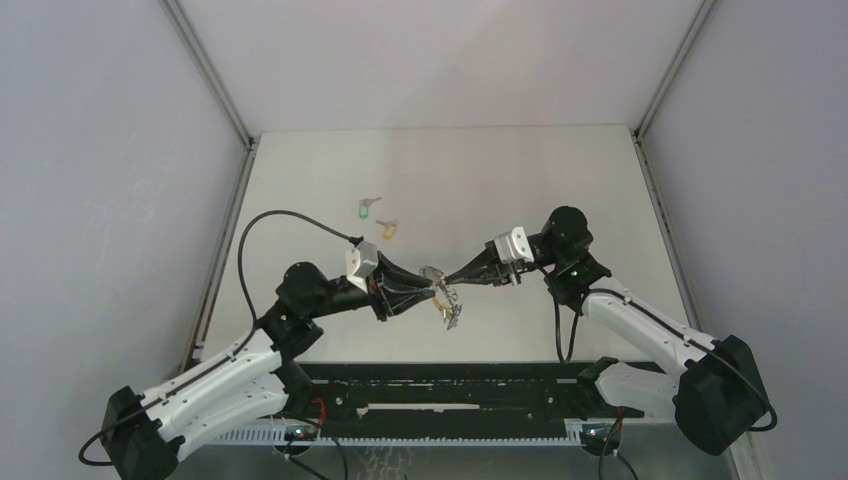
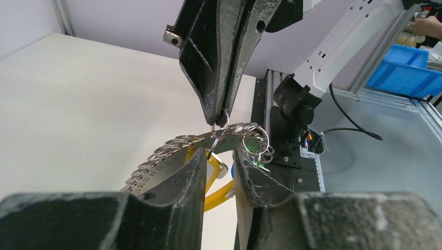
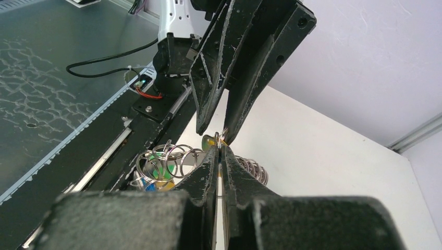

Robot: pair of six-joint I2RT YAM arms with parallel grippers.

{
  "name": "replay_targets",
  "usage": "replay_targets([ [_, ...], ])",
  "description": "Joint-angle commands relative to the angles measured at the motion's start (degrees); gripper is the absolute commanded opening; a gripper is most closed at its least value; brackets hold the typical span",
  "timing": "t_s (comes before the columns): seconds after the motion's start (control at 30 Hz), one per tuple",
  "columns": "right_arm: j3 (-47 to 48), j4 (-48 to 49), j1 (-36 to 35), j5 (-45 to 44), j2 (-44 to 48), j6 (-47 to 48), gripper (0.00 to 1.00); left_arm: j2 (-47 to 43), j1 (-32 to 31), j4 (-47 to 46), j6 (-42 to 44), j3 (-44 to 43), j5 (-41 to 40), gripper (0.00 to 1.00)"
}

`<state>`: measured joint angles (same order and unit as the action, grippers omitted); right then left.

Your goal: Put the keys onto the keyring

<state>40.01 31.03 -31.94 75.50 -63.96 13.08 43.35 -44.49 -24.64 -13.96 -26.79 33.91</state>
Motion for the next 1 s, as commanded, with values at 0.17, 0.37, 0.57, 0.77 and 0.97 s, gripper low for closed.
replay_targets([
  [0.17, 1.7, 1.1, 0.0, 1.5, 1.7, 1.2, 0.0, 1.2, 0.3, -3.5, -0.2, -5.1, 2.4, 0.2],
  [0.37, 1.7, 1.3, 0.0, 0.8, 2.2, 1.1, 0.0, 1.6, 0.3, -3.5, -1.3, -4.5, 2.7, 0.02],
  [0.57, 1.7, 3.4, -0.2, -0.6, 3.1, -0.4, 0.0, 2.5, 0.3, -3.1, -3.4, -4.1, 3.0, 0.0],
  [0.77, 1.7, 5.2, -1.7, -2.3, 3.3, -1.2, 0.0, 4.8, 0.3, -3.8, -5.9, -4.8, 4.3, 0.02],
  [0.97, 1.7, 6.4, -2.7, -3.3, 2.6, -2.0, 0.0, 4.7, 0.3, -4.3, -6.8, -4.9, 3.9, 0.17],
])
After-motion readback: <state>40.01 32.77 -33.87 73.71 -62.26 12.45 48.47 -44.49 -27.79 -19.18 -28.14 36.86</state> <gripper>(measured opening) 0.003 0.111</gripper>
